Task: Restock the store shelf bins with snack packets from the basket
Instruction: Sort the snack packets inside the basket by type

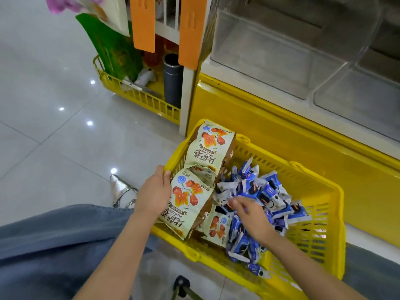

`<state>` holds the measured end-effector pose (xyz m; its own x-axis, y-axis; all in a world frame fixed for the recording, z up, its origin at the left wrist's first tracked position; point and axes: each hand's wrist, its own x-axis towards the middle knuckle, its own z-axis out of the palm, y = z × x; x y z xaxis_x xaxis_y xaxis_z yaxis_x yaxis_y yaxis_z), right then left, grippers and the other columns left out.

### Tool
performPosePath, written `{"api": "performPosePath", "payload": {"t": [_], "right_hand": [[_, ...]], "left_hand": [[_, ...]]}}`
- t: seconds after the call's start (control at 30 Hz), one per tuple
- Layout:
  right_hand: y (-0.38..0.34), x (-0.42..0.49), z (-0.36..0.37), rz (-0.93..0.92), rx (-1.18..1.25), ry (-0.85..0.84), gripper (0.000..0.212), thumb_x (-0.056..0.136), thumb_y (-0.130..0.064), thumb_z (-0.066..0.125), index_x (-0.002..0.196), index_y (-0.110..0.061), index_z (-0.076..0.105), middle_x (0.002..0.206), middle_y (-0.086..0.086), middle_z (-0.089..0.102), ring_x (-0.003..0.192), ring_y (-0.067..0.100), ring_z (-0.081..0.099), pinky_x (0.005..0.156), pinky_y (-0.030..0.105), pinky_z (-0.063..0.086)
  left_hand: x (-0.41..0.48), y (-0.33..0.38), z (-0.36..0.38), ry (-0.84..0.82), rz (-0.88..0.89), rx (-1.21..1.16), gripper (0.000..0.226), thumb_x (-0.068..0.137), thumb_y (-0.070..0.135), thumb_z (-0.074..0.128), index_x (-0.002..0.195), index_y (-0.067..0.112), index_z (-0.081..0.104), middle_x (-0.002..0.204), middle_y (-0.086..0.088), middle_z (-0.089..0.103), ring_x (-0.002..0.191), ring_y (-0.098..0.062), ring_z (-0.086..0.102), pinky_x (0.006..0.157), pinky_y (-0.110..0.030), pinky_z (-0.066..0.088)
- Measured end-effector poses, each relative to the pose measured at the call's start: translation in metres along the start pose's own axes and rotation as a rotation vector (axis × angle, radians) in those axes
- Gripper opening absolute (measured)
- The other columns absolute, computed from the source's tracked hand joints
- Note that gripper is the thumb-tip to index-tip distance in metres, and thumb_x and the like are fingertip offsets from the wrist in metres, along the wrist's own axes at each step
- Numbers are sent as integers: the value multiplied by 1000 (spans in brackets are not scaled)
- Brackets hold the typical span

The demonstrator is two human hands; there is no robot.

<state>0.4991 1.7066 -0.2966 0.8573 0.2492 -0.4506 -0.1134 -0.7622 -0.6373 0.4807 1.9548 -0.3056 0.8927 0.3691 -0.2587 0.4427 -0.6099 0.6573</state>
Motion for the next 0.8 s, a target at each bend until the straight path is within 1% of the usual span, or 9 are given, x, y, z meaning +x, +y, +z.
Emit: {"api": "performPosePath", "payload": {"t": [0.07,0.13,0.23,0.3,0.4,0.53,0.6,0.7,0.8], "right_hand": [[26,-1,16,106,-49,-205,32,100,-24,42,127,-13,54,119,0,59,91,6,57,70,4,37],[44,0,33,215,-39,-318,36,100,-22,43,132,-8,50,129,8,56,109,15,57,84,14,40],[60,2,53,324,-11,-365,24,100,-20,42,118,-8,54,117,16,59,100,18,58,92,31,45],[68,6,61,366,-35,-321,28,100,-21,41,118,-4,52,113,16,60,96,21,58,83,31,46],[74,8,67,452,-23,-276,18,99,-26,43,97,-10,52,88,4,57,73,14,52,56,19,39],[77,20,76,553,94,-305,39,98,-36,42,114,-1,53,108,15,60,97,27,58,77,31,45],[75,26,78,649,202,-287,44,96,-36,48,115,3,54,108,18,60,94,28,57,74,33,47],[76,28,77,697,269,-206,26,91,-28,60,84,-4,57,85,11,62,73,21,57,54,24,44],[81,22,76,679,252,-117,35,89,-23,64,64,-9,45,65,6,54,56,16,50,49,24,37]], "left_hand": [[0,2,1,8,-10,40,29,100,38,22,87,18,38,69,1,53,62,-12,50,52,-31,33],[0,2,1,14,-21,77,28,100,39,21,89,18,38,68,3,52,60,-9,48,49,-28,30],[-1,1,2,31,-23,98,29,99,40,21,90,19,38,66,7,51,58,-4,46,48,-21,26],[-1,0,3,41,-21,108,28,99,41,20,92,21,38,65,9,50,57,-2,44,48,-20,24],[0,-2,5,54,-14,119,29,98,44,18,92,23,38,64,10,50,57,-2,44,51,-25,24],[1,-3,7,72,-23,120,34,96,48,14,90,23,37,66,2,58,65,-15,50,75,-38,28],[2,-4,7,67,-22,121,37,95,50,12,90,24,37,68,0,60,68,-16,51,86,-45,29],[4,-1,7,61,-13,135,47,87,58,4,91,24,37,69,1,61,68,-14,51,88,-48,31],[2,-1,6,69,-17,147,48,86,57,3,93,23,38,70,1,61,66,-14,50,87,-48,33]]}}
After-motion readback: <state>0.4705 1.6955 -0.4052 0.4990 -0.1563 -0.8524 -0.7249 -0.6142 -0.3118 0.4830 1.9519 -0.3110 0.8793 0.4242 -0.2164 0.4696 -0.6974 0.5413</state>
